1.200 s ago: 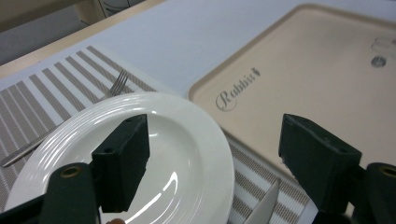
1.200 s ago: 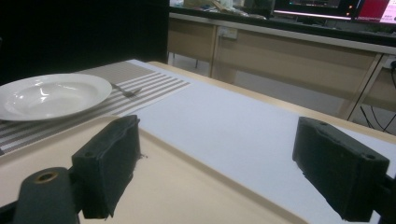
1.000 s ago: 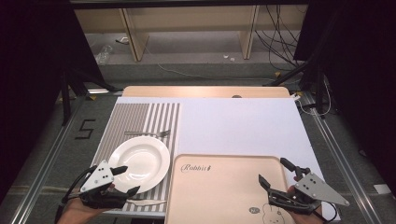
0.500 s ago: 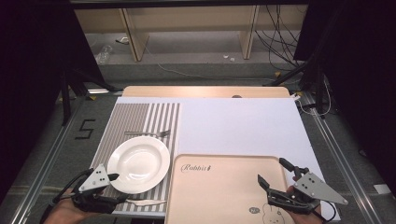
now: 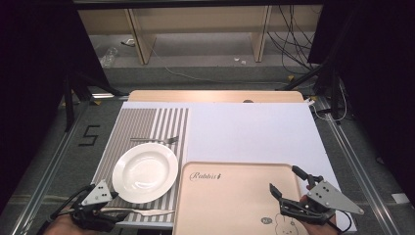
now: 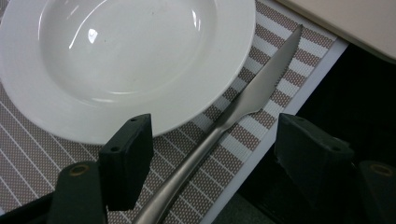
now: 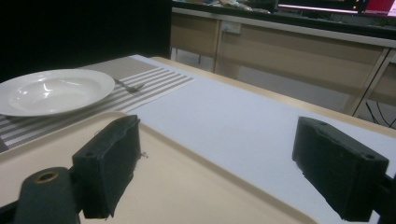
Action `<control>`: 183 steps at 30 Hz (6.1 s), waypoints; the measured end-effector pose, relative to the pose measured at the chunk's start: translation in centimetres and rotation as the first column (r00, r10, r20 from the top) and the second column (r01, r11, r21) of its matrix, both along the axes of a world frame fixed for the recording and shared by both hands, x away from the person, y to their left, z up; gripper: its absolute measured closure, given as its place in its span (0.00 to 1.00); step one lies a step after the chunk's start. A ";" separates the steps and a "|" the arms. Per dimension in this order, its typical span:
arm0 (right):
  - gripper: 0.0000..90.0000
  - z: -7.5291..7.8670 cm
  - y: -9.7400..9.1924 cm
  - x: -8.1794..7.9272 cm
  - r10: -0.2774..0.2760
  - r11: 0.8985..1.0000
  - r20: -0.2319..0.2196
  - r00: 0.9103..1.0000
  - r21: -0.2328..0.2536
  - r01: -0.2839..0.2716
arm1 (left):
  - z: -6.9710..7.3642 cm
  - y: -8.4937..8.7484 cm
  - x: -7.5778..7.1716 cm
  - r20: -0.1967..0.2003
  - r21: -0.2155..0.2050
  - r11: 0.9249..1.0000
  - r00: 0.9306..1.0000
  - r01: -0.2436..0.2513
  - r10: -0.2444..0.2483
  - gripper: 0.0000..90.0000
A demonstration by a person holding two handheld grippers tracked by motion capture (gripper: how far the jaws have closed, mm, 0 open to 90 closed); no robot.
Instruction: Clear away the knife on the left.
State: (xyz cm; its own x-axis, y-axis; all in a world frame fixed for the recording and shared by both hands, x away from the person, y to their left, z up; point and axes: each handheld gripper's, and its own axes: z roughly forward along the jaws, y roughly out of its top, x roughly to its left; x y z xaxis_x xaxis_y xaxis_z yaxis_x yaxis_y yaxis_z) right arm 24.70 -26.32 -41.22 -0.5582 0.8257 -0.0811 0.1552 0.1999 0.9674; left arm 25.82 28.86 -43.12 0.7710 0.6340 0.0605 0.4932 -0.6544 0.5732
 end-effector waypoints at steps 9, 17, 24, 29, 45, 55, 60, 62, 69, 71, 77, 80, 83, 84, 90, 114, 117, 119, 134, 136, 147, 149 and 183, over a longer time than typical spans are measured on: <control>0.18 0.0 0.0 0.1 0.004 1.000 0.000 1.000 -0.003 -0.004 | -1.3 0.8 0.8 -0.065 0.021 1.000 0.998 -0.017 0.019 0.35; 0.18 -0.1 0.1 0.1 0.007 1.000 -0.004 1.000 -0.007 -0.007 | -2.5 1.3 1.7 -0.109 0.039 0.999 0.994 -0.023 0.027 0.38; 0.18 -0.1 0.1 0.1 0.008 1.000 -0.006 1.000 -0.010 -0.008 | -3.0 1.2 2.4 -0.130 0.049 0.999 0.992 -0.001 0.008 0.43; 0.18 -0.1 0.0 0.1 0.005 1.000 -0.006 1.000 -0.005 -0.005 | -3.3 0.9 2.7 -0.152 0.056 0.998 0.988 0.018 -0.010 0.45; 0.18 -0.1 0.2 0.2 0.014 1.000 -0.010 1.000 -0.015 -0.014 | -3.8 -0.7 3.5 -0.221 0.076 0.994 0.973 0.082 -0.063 0.54; 0.18 -0.1 0.2 0.2 0.020 1.000 -0.013 1.000 -0.023 -0.020 | -3.7 -1.2 3.5 -0.201 0.134 0.986 0.977 0.096 -0.067 0.66; 0.18 -0.2 0.3 0.2 0.021 1.000 -0.013 1.000 -0.022 -0.021 | -3.4 -2.0 3.6 -0.214 0.203 0.967 0.971 0.152 -0.107 0.69; 0.18 -0.2 0.3 0.2 0.022 0.999 -0.013 1.000 -0.024 -0.023 | -3.4 -2.1 3.6 -0.220 0.210 0.964 0.969 0.163 -0.116 0.70; 0.18 -0.2 0.2 0.2 0.030 0.999 -0.026 0.999 -0.010 -0.030 | -3.3 -2.4 3.4 -0.238 0.243 0.947 0.960 0.208 -0.150 0.76; 0.18 -0.2 0.0 0.3 0.027 1.000 -0.027 0.999 0.006 -0.027 | -3.3 -2.5 3.4 -0.240 0.250 0.943 0.957 0.222 -0.161 0.77; 0.18 -0.2 0.0 0.3 0.023 1.000 -0.035 0.999 0.003 -0.023 | -3.2 -3.5 3.5 -0.263 0.306 0.914 0.946 0.267 -0.189 0.81; 0.18 -0.2 0.1 0.3 0.027 1.000 -0.030 0.999 -0.006 -0.028 | -3.2 -3.5 3.6 -0.267 0.307 0.913 0.945 0.270 -0.189 0.82; 0.18 -0.2 0.1 0.3 0.027 1.000 -0.030 0.999 -0.001 -0.027 | -3.2 -3.5 3.4 -0.267 0.305 0.913 0.945 0.271 -0.191 0.85; 0.18 -0.2 0.0 0.3 0.027 1.000 -0.036 0.999 0.002 -0.027 | -3.2 -3.6 3.4 -0.270 0.303 0.915 0.945 0.267 -0.187 0.87; 0.19 -0.1 0.0 0.2 0.030 0.999 -0.030 0.999 0.018 -0.029 | -3.2 -3.6 3.4 -0.273 0.300 0.914 0.943 0.274 -0.193 0.87; 0.19 -0.1 -0.1 0.3 0.026 1.000 -0.032 0.999 0.016 -0.026 | -3.0 -3.9 3.1 -0.268 0.327 0.909 0.948 0.258 -0.173 0.88; 0.19 -0.2 0.0 0.3 0.026 1.000 -0.032 0.999 0.016 -0.026 | -2.9 -3.9 2.9 -0.265 0.316 0.913 0.948 0.259 -0.177 0.88; 0.19 -0.2 0.0 0.3 0.027 1.000 -0.032 0.999 0.016 -0.026 | -2.8 -3.9 2.7 -0.263 0.318 0.910 0.947 0.266 -0.185 0.88; 0.19 -0.2 0.0 0.3 0.029 0.999 -0.030 0.999 0.014 -0.029 | -0.4 -5.2 2.1 -0.239 0.166 0.943 0.939 0.289 -0.246 0.88; 0.19 -0.2 0.0 0.3 0.029 0.999 -0.030 0.999 0.014 -0.029 | 0.0 -5.6 2.1 -0.241 0.108 0.951 0.935 0.291 -0.259 0.88; 0.19 -0.2 -0.1 0.3 0.024 1.000 -0.037 0.999 0.014 -0.024 | 1.9 -10.0 3.3 -0.216 -0.126 0.953 0.930 0.275 -0.297 0.88; 0.19 -0.2 -0.1 0.3 0.025 1.000 -0.035 0.999 0.016 -0.024 | 2.0 -10.5 3.5 -0.217 -0.134 0.952 0.929 0.275 -0.299 0.88; 0.19 0.0 -0.2 0.3 0.024 0.999 -0.022 0.999 0.026 -0.024 | 0.4 -19.4 5.6 -0.324 -0.173 0.948 0.893 0.268 -0.312 0.88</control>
